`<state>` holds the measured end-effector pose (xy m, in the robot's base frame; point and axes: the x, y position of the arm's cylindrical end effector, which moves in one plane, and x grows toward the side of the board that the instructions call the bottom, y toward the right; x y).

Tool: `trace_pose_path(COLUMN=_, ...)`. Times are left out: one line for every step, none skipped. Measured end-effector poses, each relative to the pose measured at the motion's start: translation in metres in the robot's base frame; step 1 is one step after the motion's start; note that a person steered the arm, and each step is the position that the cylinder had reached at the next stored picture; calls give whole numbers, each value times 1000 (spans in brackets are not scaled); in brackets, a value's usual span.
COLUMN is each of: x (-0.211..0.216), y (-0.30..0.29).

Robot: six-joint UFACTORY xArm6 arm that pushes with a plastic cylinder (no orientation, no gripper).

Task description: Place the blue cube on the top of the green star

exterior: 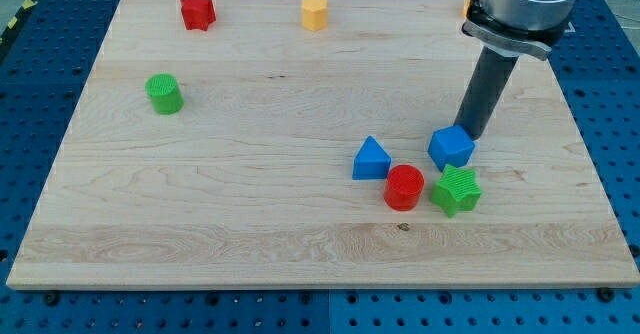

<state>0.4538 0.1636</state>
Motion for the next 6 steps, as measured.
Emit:
trace_pose_path(x=-23, y=-2)
trace_pose_path(x=-28, y=-9)
trace_pose_path(x=-10, y=-15)
trace_pose_path(x=-5, y=-15)
trace_pose_path(x=-1, y=-15)
trace_pose_path(x=10, y=-15)
